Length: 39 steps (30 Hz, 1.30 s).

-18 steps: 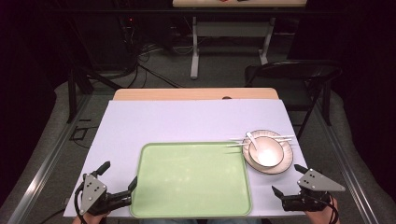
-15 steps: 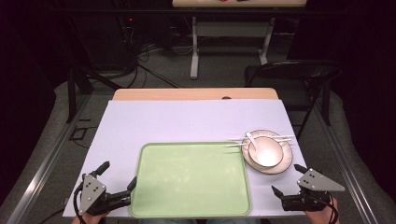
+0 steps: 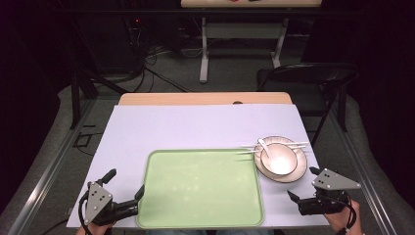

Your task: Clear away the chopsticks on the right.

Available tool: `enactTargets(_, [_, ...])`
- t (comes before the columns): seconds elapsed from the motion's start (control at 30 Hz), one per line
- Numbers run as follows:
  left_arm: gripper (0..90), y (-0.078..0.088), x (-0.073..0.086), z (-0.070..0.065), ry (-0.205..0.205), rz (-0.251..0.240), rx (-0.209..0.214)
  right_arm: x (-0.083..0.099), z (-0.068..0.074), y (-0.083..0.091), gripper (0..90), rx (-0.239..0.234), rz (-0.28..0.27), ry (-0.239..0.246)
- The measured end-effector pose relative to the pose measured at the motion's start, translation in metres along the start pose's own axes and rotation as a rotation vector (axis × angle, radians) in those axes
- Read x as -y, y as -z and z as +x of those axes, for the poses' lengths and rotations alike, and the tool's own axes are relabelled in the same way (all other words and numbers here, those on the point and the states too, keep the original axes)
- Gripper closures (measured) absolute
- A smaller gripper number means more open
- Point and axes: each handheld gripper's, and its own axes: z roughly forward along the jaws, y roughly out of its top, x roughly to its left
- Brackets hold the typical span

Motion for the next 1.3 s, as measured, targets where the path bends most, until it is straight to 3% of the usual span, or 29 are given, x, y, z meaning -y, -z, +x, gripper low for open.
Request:
enactTargets(0.57, [2.8, 0.0, 0.0, 0.0, 0.002, 0.002, 0.001, -0.035, -0.045, -0.007, 0.0, -0.013, 0.068, -0.002])
enactTargets(1.3, [2.8, 0.0, 0.0, 0.001, 0.0, 0.002, 0.004, -0.097, -0.096, -0.059, 0.0, -0.091, 0.243, 0.053])
